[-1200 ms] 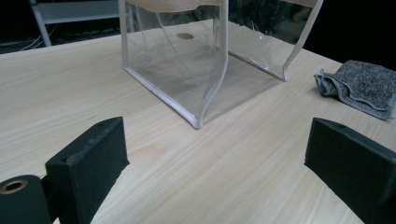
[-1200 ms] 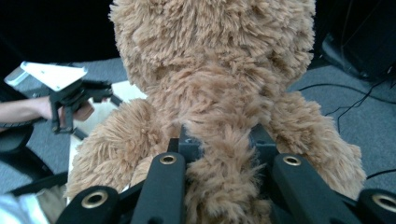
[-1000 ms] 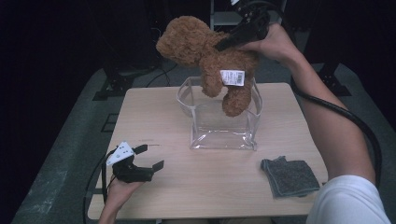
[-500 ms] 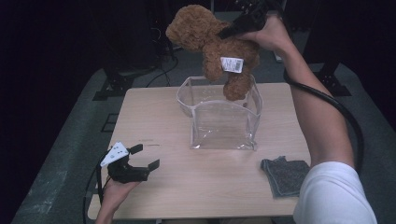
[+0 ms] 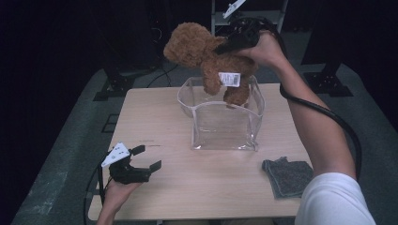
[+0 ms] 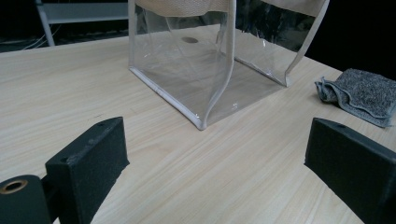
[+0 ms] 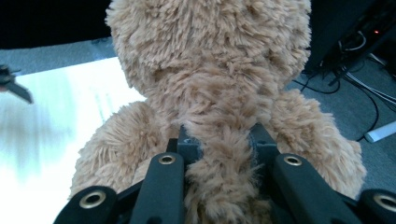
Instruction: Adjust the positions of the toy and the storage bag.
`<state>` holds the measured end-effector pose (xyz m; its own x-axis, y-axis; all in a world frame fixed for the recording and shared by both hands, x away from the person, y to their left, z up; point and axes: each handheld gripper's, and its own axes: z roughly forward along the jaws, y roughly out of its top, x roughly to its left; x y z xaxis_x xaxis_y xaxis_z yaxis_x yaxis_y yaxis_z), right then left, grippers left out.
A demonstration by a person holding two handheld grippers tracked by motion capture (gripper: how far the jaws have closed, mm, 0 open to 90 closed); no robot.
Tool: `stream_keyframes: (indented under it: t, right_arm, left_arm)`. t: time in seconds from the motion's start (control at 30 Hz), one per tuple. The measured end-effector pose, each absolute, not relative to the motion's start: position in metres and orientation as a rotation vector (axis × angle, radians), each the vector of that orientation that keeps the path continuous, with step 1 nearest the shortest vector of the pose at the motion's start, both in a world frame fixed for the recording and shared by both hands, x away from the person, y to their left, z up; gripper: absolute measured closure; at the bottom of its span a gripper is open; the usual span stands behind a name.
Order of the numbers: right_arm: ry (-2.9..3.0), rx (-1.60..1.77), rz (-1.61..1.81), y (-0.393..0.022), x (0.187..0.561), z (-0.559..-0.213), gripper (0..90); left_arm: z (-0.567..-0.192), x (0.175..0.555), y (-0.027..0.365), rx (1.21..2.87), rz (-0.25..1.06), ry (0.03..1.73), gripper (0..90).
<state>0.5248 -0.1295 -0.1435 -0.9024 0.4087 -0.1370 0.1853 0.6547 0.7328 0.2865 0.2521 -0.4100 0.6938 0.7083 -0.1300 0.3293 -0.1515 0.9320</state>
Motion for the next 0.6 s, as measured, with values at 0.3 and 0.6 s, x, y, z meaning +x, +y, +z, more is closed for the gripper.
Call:
stream_keyframes:
  t: [0.3, 0.6]
  right_arm:
    - [2.623, 0.369, 1.088, -0.113, 0.491, -0.143, 72.2]
    - [2.684, 0.319, 1.109, -0.105, 0.469, -0.144, 72.2]
  left_arm:
    - [-0.408, 0.287, 0.256, 1.724, 0.402, 0.837, 4.5]
    - [-0.409, 0.288, 0.259, 1.722, 0.396, 0.841, 4.6]
